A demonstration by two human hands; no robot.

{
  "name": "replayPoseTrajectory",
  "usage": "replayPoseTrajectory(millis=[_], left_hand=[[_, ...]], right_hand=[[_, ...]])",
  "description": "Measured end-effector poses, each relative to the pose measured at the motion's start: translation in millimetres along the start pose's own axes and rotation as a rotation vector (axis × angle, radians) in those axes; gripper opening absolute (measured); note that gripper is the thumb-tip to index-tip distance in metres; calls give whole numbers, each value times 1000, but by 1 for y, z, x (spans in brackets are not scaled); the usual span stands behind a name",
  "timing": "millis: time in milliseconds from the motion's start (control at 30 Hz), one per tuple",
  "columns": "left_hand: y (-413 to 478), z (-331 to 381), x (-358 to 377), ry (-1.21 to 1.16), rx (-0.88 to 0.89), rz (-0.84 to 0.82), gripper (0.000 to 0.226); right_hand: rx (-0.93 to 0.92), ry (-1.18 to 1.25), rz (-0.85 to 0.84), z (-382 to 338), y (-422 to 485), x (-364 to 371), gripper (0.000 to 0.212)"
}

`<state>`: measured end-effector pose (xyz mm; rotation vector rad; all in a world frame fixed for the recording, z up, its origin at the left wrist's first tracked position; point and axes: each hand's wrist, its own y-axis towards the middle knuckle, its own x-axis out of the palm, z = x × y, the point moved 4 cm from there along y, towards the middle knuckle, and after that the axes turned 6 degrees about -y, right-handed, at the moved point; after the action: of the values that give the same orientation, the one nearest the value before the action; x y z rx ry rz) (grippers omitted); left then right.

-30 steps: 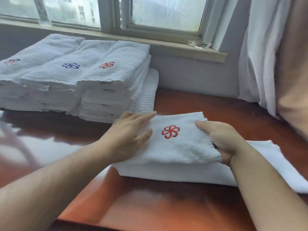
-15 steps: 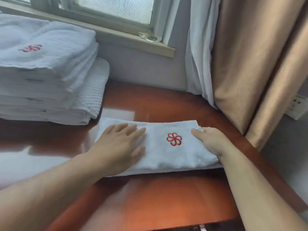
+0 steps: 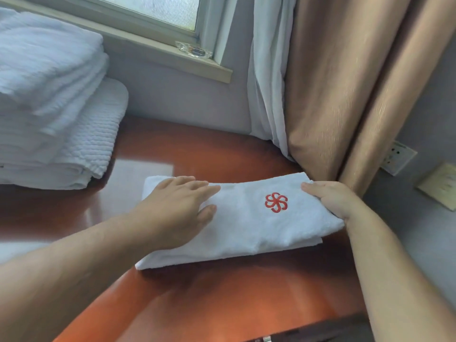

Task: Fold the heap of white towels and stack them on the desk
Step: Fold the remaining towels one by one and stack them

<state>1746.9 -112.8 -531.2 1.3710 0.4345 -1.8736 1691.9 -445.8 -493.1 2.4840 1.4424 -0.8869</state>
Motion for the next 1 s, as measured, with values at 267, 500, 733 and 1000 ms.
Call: replayPoseTrajectory(millis=[267, 500, 733, 1000], left_hand=[[-1, -5, 22, 128, 52, -32, 76], [-6, -18, 23, 140, 18, -1, 77], [-12, -28, 23, 99, -71, -75, 72], [-13, -29, 22, 127, -67, -117, 73]], right_hand=[[-156, -410, 126, 39, 14, 13, 38], [-332, -513, 352, 5, 16, 13, 20], [-191, -783, 273, 15, 24, 32, 22], [-561, -571, 178, -41, -22, 94, 22]])
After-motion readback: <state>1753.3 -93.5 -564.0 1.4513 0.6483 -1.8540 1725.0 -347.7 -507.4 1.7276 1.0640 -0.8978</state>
